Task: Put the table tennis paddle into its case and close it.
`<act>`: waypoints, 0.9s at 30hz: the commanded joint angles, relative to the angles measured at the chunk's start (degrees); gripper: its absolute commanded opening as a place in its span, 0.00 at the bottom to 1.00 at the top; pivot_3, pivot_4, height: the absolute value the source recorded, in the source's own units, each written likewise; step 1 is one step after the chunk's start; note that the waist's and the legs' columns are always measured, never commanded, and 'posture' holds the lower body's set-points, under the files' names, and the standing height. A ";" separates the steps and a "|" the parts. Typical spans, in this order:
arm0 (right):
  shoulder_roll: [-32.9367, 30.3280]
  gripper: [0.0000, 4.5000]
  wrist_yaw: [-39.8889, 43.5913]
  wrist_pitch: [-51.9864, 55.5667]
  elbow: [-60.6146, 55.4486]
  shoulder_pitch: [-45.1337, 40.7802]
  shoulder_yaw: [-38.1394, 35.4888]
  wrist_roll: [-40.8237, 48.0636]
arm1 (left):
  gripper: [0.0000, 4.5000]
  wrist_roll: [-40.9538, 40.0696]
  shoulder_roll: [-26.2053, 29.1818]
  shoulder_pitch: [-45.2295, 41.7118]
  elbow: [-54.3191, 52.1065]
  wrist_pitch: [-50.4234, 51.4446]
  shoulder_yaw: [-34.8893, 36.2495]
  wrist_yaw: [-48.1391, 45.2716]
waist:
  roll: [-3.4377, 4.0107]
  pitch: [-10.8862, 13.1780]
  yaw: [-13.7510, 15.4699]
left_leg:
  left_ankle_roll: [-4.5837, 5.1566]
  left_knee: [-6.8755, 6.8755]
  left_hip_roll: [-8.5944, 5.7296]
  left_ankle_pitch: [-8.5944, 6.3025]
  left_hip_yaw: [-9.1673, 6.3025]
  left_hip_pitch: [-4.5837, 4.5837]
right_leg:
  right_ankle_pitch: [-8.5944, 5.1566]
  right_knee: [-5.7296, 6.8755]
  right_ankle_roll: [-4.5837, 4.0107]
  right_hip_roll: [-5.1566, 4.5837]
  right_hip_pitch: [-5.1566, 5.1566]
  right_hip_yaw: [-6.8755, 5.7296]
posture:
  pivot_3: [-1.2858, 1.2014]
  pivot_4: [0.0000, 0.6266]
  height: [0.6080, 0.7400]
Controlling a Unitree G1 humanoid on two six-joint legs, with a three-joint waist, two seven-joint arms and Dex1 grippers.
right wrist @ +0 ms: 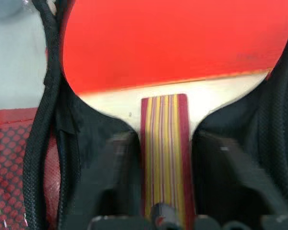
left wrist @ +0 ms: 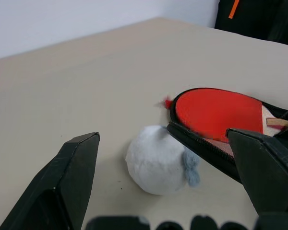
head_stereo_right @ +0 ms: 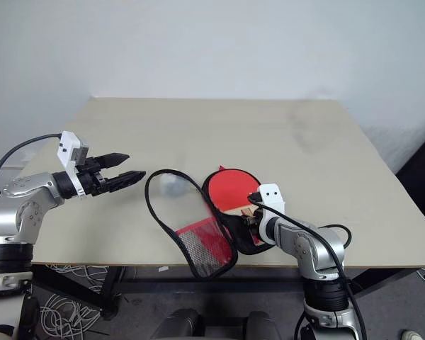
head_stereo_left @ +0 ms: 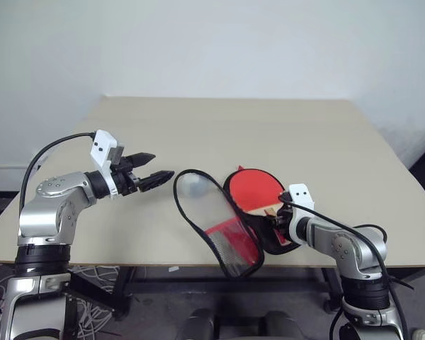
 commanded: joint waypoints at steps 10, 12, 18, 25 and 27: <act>-19.14 0.99 17.47 3.15 -12.90 -9.24 -2.84 11.86 | 1.00 -0.24 2.80 1.09 -1.84 -0.50 1.97 -1.85 | 0.03 0.02 -0.15 | 0.01 -0.01 0.08 0.00 0.01 0.00 | -0.01 -0.01 0.01 0.05 -0.01 -0.01 | 0.52 0.00 0.96; -23.89 0.99 20.82 -0.18 -11.06 -11.65 -4.12 12.23 | 1.00 -0.13 3.83 2.19 -1.66 -0.64 2.49 -2.57 | 0.04 0.03 -0.16 | 0.01 -0.02 0.09 0.00 0.03 -0.01 | -0.04 -0.04 0.05 0.05 -0.02 -0.02 | 0.52 0.00 0.96; -33.15 0.99 25.33 -10.14 -1.36 -14.76 -3.72 9.11 | 1.00 0.24 6.37 5.65 0.10 -1.66 4.24 -3.06 | -0.02 0.02 0.08 | 0.00 0.00 0.09 -0.01 0.13 -0.03 | -0.06 -0.12 0.05 -0.09 0.04 -0.08 | 0.52 0.00 0.96; -34.81 1.00 25.83 -15.01 3.02 -16.33 -2.86 7.21 | 0.71 1.15 3.53 8.74 -1.80 -2.27 2.45 -1.27 | 0.00 0.03 0.08 | 0.02 -0.01 0.23 -0.01 0.18 -0.08 | -0.02 -0.12 0.01 -0.25 0.03 -0.06 | 0.52 0.00 0.96; -34.54 1.00 25.36 -15.58 3.72 -17.04 -2.58 6.69 | 0.55 1.53 2.39 10.00 -4.21 -1.64 0.41 -1.65 | -0.01 0.03 0.08 | 0.02 0.00 0.25 0.00 0.16 -0.09 | -0.02 -0.12 0.01 -0.26 0.03 -0.08 | 0.52 0.00 0.96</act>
